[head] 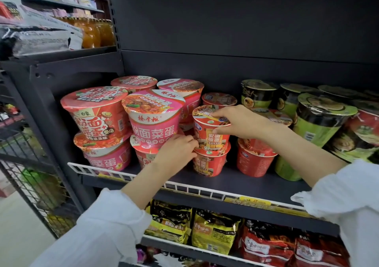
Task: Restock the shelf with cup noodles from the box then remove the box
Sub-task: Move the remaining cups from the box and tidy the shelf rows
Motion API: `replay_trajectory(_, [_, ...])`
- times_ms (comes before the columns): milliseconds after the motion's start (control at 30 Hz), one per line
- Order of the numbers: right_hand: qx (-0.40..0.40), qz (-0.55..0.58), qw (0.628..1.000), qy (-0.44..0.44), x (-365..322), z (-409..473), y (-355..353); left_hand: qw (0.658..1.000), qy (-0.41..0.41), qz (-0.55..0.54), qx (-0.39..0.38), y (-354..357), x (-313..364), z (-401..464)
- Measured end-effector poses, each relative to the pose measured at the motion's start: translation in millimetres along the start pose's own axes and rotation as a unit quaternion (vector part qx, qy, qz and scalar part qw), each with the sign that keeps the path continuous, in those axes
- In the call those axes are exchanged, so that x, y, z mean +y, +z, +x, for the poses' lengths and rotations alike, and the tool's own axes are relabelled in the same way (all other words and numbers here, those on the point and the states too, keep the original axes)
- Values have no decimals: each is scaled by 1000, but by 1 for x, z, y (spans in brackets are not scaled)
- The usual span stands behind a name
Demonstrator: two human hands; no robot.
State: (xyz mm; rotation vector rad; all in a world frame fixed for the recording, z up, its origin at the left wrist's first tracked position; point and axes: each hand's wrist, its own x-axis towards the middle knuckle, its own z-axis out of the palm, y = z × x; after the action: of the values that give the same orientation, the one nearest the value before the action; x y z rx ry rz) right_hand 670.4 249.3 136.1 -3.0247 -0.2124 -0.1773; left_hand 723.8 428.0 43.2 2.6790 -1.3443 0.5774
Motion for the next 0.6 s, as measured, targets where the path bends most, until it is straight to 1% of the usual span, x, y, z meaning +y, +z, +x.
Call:
replay_trajectory(100, [-19, -13, 1000, 2, -2, 0, -4, 996, 27, 46, -65, 1, -3, 3])
replay_trajectory(133, [-21, -11, 1000, 6, -1, -1, -5, 996, 26, 48, -66, 2, -1, 4])
replay_trajectory(167, [-21, -6, 1000, 11, 0, -1, -6, 998, 14, 43, -52, 2, 3, 5])
replay_trajectory(233, [-12, 3, 1000, 26, 1, -3, -4, 1000, -15, 5, 2, 6, 10, 5])
replay_trajectory(300, [15, -6, 999, 39, -1, -3, 0, 997, -44, -46, 42, 7, 20, 2])
replay_trajectory(367, [42, -16, 998, 53, -4, -4, 6, 994, -47, -66, 71, 5, 27, 1])
replay_trajectory(500, [59, 8, 996, 66, -7, -6, 11, 995, -38, -56, 75, 5, 26, 4])
replay_trajectory(600, [64, -2, 996, 67, -10, -7, 11, 993, -38, -71, 82, 4, 25, 3])
